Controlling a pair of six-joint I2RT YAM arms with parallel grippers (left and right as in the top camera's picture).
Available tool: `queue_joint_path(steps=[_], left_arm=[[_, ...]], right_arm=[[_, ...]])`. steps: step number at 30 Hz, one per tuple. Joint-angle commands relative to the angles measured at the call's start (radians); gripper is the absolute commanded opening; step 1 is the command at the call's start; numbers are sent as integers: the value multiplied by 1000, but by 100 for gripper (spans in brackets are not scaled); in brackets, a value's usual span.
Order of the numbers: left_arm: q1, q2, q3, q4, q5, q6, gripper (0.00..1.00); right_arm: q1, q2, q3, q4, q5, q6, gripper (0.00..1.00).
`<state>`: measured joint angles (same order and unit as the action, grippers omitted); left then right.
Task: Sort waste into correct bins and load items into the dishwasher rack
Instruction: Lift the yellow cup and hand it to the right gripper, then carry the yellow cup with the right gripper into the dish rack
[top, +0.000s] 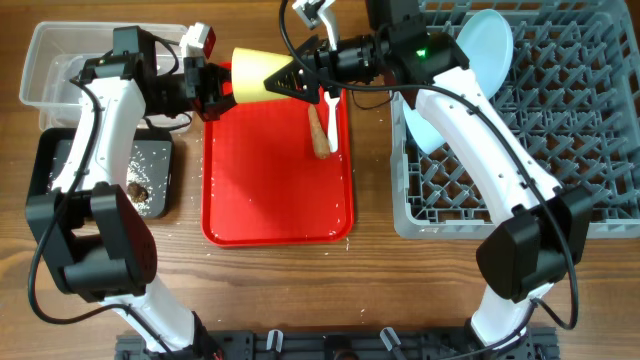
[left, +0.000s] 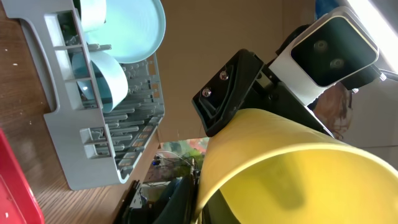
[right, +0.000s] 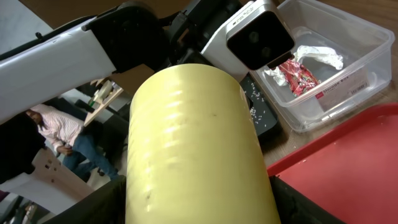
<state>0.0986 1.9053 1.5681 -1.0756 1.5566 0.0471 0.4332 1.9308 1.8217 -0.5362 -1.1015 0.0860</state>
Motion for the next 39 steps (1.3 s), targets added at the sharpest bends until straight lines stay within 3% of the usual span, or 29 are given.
queue_joint_path(steps=[1, 8, 12, 16, 17, 19, 21, 39], left_arm=[[-8, -16, 3, 3, 20, -2, 4], [-8, -16, 3, 3, 20, -2, 4], [-8, -16, 3, 3, 20, -2, 4], [-8, -16, 3, 3, 20, -2, 4], [-8, -16, 3, 3, 20, -2, 8], [-8, -16, 3, 3, 20, -2, 28], [-8, -16, 3, 3, 20, -2, 35], [-8, -16, 3, 7, 13, 2, 39]], right_arm=[[32, 27, 8, 5, -39, -5, 71], [41, 28, 8, 5, 38, -5, 73], [65, 36, 2, 8, 48, -5, 58], [64, 37, 2, 12, 54, -5, 54], [63, 37, 2, 12, 56, -5, 52], [59, 37, 2, 21, 56, -4, 50], [50, 37, 2, 28, 56, -3, 49], [-204, 27, 2, 0, -37, 49, 49]])
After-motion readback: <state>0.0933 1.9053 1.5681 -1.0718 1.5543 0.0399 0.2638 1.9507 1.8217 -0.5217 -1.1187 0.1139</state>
